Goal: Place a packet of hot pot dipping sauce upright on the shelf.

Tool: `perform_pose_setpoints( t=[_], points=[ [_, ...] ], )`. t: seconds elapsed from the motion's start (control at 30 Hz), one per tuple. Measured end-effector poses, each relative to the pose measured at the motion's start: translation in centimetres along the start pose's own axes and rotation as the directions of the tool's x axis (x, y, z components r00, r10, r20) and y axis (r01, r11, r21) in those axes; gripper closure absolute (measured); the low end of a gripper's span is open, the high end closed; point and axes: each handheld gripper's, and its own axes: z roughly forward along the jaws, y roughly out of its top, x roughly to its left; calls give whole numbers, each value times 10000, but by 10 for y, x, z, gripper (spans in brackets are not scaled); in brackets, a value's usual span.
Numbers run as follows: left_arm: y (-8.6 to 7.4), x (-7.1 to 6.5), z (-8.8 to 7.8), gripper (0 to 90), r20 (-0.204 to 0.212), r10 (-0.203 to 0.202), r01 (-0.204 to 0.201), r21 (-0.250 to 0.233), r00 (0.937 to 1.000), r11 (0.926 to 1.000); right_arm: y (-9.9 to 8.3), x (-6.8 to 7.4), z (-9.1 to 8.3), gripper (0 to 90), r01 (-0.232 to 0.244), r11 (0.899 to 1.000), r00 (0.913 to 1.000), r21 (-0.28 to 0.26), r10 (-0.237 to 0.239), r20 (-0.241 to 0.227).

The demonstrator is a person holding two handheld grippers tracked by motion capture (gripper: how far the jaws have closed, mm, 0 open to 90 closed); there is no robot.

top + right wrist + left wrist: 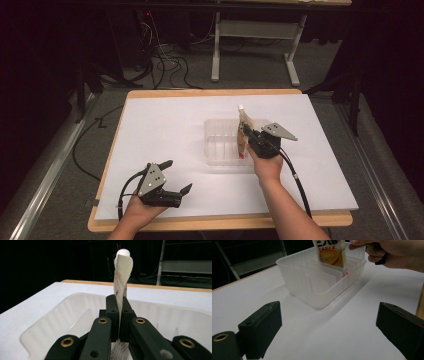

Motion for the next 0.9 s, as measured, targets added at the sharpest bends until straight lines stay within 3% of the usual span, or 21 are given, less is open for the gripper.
perform_pose_setpoints(
  t=[0.7, 0.9],
  points=[
    [0, 0, -1, 69, -28, 30, -30, 6, 10000, 10000, -18, 5, -15, 897, 162, 9997, 9994, 159, -157, -299],
    [0, 1, -1, 69, -57, 33, -33, 35, 10000, 10000, -20, 7, -17, 850, 290, 9992, 9986, 285, -277, -453]
  ],
)
